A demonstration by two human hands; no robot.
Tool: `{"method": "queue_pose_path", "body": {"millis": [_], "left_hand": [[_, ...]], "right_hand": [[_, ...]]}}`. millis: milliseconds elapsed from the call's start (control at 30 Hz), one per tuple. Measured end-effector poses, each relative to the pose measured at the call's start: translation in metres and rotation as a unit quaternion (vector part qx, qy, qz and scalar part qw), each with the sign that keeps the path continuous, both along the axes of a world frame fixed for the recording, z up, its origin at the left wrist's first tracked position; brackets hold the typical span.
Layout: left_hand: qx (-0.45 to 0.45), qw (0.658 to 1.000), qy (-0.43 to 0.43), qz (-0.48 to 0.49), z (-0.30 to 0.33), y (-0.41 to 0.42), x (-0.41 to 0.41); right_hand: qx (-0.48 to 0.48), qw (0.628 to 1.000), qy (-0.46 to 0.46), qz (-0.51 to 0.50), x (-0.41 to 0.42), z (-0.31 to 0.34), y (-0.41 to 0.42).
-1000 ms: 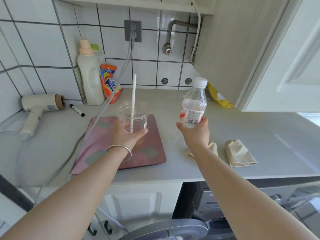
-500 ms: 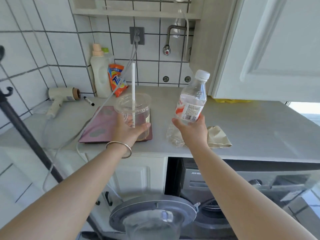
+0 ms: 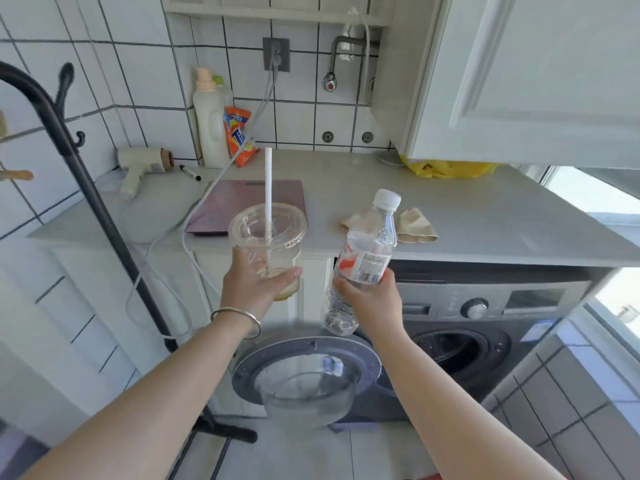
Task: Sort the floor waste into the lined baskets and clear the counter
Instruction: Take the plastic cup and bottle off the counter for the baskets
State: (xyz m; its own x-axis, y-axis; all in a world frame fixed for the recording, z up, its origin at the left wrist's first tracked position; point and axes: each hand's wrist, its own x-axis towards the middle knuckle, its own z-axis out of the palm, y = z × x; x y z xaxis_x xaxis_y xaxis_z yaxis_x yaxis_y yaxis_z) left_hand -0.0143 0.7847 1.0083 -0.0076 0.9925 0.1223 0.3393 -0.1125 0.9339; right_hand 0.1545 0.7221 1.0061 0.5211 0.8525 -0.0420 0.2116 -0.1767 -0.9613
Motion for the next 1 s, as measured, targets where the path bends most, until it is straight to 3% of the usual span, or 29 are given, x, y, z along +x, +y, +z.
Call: {"method": "queue_pose_path", "body": {"millis": [467,1000], "left_hand": [[-0.108,0.977,0.042,-0.181,-0.117,-0.131,-0.086],[-0.272,0.861,0.179,-0.392,-0.301,-0.389,-0.022]], "right_hand": [[-0.081,0.975,0.095,-0.185,-0.124,-0.114,-0.188],[-0.214,0.865,0.264,-0.368,-0.148,-0.317,-0.473]]}}
